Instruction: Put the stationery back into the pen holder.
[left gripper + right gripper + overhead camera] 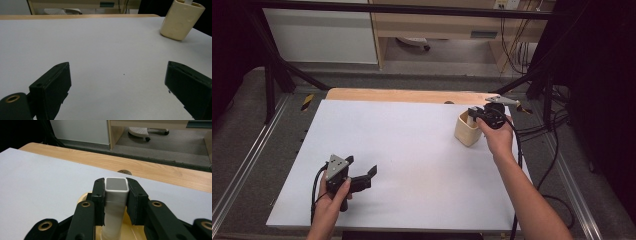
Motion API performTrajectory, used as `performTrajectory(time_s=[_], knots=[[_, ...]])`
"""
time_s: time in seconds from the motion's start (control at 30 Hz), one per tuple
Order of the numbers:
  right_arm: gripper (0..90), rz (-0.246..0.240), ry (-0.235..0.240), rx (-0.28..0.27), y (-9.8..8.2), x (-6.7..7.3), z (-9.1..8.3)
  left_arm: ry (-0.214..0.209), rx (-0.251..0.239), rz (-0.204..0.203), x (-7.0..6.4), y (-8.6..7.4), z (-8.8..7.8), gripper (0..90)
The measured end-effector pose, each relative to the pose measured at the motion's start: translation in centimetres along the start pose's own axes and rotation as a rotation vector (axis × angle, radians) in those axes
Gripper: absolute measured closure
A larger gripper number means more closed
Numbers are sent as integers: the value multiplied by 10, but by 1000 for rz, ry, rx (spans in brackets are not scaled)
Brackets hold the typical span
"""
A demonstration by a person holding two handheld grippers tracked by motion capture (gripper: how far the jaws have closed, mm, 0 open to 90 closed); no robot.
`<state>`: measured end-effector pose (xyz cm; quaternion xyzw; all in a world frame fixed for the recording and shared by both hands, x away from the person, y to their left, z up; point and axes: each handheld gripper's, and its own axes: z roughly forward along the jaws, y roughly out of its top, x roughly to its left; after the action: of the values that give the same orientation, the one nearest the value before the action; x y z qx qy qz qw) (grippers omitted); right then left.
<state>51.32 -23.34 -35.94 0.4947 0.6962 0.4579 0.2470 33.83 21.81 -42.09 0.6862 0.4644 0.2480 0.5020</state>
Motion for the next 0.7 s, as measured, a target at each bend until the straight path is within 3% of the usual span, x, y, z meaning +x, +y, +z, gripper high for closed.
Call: performTrajectory(time_s=[0.1,0.17,0.47,0.7], knots=[[696,6,2,7,0,-1,0,0,-1,1,0,0,0,66],[641,20,9,1,0,-1,0,0,-1,3,0,0,0,66],[568,9,14,-87,15,5,-26,0,-3,7,-1,1,-1,66],[317,19,44,-124,28,16,-44,9,-2,14,0,1,-2,58]])
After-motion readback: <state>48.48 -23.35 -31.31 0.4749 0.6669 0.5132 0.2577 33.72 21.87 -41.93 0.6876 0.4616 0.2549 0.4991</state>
